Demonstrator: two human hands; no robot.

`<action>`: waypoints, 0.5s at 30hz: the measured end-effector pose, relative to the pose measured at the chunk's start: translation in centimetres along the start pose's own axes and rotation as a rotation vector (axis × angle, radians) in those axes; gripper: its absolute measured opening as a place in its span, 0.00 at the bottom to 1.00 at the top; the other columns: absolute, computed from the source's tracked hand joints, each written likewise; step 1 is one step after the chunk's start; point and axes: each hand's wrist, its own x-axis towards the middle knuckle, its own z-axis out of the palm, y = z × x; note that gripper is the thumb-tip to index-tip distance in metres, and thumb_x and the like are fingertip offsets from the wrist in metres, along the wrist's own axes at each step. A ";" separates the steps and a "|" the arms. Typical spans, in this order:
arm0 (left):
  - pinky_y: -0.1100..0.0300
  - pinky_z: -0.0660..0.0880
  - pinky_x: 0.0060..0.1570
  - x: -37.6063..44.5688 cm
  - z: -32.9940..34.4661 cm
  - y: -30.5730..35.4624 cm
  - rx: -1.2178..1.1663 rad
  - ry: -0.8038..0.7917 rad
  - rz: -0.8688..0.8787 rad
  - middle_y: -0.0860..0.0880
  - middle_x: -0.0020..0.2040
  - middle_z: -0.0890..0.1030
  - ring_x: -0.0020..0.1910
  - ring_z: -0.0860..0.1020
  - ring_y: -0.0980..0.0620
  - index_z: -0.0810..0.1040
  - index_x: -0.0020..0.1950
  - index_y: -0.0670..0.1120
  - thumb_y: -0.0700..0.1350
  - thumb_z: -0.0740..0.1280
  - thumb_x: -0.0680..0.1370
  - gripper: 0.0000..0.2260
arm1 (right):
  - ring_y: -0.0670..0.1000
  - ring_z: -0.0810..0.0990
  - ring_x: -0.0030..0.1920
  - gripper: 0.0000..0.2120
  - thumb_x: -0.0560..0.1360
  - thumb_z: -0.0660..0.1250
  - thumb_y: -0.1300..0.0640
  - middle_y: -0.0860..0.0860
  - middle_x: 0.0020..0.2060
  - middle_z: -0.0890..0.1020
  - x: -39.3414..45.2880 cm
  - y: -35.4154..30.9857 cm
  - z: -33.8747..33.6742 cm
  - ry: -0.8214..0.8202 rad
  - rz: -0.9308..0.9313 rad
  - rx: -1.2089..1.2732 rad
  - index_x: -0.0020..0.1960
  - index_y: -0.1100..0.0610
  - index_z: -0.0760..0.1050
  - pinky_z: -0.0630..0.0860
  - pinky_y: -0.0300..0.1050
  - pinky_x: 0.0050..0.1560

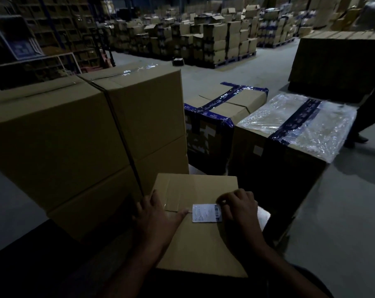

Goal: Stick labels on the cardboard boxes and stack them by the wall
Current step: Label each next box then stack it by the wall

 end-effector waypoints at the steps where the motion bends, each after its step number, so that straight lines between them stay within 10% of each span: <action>1: 0.45 0.63 0.68 -0.1 -0.2 -0.4 0.003 -0.006 -0.015 0.45 0.75 0.62 0.72 0.61 0.43 0.54 0.79 0.50 0.79 0.58 0.66 0.50 | 0.45 0.63 0.49 0.14 0.73 0.54 0.46 0.43 0.44 0.71 0.3 0.1 0.1 -0.017 -0.027 0.003 0.47 0.45 0.79 0.55 0.42 0.46; 15: 0.47 0.64 0.68 -0.5 0.2 -0.1 -0.078 0.023 0.048 0.48 0.80 0.49 0.77 0.54 0.46 0.51 0.80 0.51 0.77 0.58 0.69 0.48 | 0.52 0.67 0.46 0.11 0.71 0.56 0.46 0.48 0.42 0.72 1.0 -1.0 -0.1 -0.029 -0.175 -0.316 0.42 0.51 0.72 0.64 0.47 0.44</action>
